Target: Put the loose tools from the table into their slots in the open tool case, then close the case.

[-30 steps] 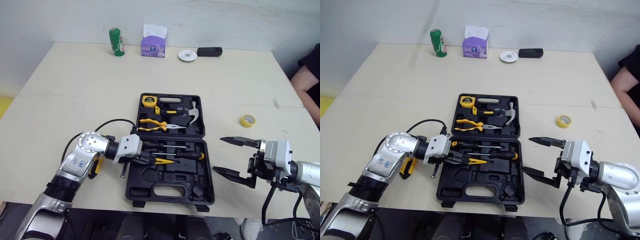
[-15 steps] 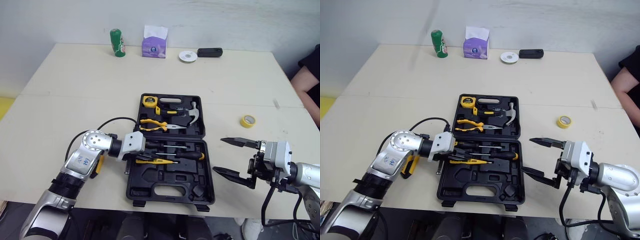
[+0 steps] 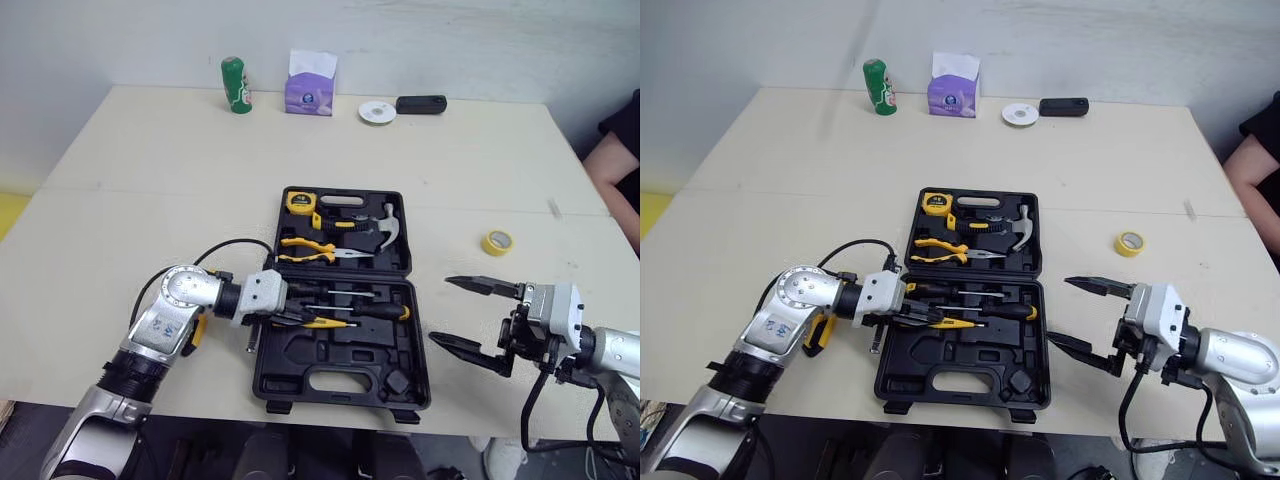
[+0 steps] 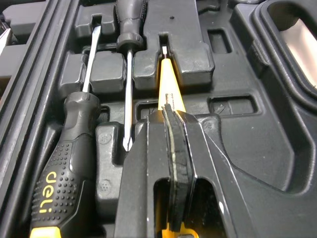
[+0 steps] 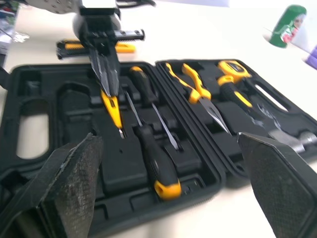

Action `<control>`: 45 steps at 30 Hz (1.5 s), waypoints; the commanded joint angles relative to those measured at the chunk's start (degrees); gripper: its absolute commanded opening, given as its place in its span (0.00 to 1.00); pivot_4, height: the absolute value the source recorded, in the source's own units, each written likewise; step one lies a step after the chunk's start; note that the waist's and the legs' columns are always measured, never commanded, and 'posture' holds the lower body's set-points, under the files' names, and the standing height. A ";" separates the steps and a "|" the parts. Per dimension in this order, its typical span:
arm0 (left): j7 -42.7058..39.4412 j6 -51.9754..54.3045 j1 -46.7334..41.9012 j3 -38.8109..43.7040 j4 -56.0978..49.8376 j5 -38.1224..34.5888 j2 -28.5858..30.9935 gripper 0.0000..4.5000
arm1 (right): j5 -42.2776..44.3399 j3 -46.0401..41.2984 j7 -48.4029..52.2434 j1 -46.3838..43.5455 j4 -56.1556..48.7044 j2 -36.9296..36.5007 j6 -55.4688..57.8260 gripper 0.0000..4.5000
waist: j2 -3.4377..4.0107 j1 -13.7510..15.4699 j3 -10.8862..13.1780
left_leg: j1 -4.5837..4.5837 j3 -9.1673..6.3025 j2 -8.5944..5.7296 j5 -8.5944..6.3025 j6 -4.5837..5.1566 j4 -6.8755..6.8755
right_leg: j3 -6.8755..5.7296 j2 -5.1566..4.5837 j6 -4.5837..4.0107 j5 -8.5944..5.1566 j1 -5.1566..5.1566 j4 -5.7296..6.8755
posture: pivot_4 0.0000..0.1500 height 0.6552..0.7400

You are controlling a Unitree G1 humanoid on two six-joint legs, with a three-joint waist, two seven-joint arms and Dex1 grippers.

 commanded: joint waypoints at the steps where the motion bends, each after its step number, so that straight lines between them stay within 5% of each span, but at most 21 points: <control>1: 0.29 4.15 0.05 9.65 -3.21 -8.37 2.92 0.00 | -0.43 -8.17 2.12 1.96 5.52 -1.60 -4.13 1.00 | 0.00 -0.01 0.00 | -0.01 -0.02 0.00 0.00 0.00 0.00 | -0.01 0.00 0.00 0.00 0.00 0.02 | 1.00 1.00; 2: 0.82 4.98 0.47 11.66 -2.81 -9.23 3.95 0.00 | -0.64 -9.71 2.84 2.29 7.62 -2.03 -5.14 1.00 | 0.00 -0.02 0.00 | -0.01 -0.01 0.00 0.00 0.00 0.00 | -0.02 0.00 0.00 0.00 0.00 0.02 | 1.00 1.00; 11: 9.87 -0.77 4.76 28.43 14.02 -6.87 12.72 0.95 | -5.98 -20.83 5.08 -0.75 35.32 -7.44 -21.09 1.00 | 0.03 -1.08 0.03 | 0.09 0.08 0.01 0.00 0.00 -0.10 | 0.02 0.00 0.00 0.00 -0.04 -0.03 | 1.00 1.00; 12: 11.43 -1.82 4.97 30.27 16.59 -6.66 13.47 0.99 | -6.71 -21.58 4.78 -1.12 38.76 -7.97 -23.08 1.00 | 0.02 -1.31 0.04 | 0.09 0.07 0.01 0.00 -0.01 -0.14 | 0.02 -0.01 0.00 0.00 -0.06 -0.04 | 1.00 1.00; 20: 20.64 -8.31 11.20 41.96 36.40 -5.60 20.51 0.99 | -10.58 -27.52 -2.21 0.57 63.52 -11.17 -37.07 1.00 | 0.06 -1.74 0.06 | 0.11 0.15 0.02 -0.08 -0.08 -0.25 | 0.06 -0.11 -0.01 -0.01 -0.13 -0.05 | 1.00 1.00; 26: 28.24 -8.91 19.43 50.36 42.10 -6.86 22.82 0.99 | -9.97 -30.37 -6.37 4.90 72.19 -10.91 -42.04 1.00 | 0.07 -2.28 0.06 | 0.16 0.12 0.04 -0.33 -0.40 -0.27 | 0.10 -0.19 -0.03 -0.02 -0.14 -0.04 | 1.00 1.00; 37: 29.33 -7.70 25.58 52.83 35.35 -8.05 20.34 0.99 | -9.21 -27.25 -8.23 3.77 70.52 -8.52 -42.84 1.00 | 0.08 -2.95 0.06 | 0.59 0.34 0.03 -0.40 -0.57 -0.64 | 0.28 -0.24 -0.09 -0.05 0.02 -0.06 | 1.00 1.00; 45: 27.18 -2.26 25.36 51.58 24.42 -10.43 19.17 0.99 | -3.81 -19.95 -0.65 -1.38 54.82 -7.34 -32.22 1.00 | 0.09 -3.07 0.06 | 0.89 0.57 0.04 -0.30 -0.68 -1.02 | 0.41 -0.24 -0.14 -0.08 -0.01 -0.05 | 1.00 1.00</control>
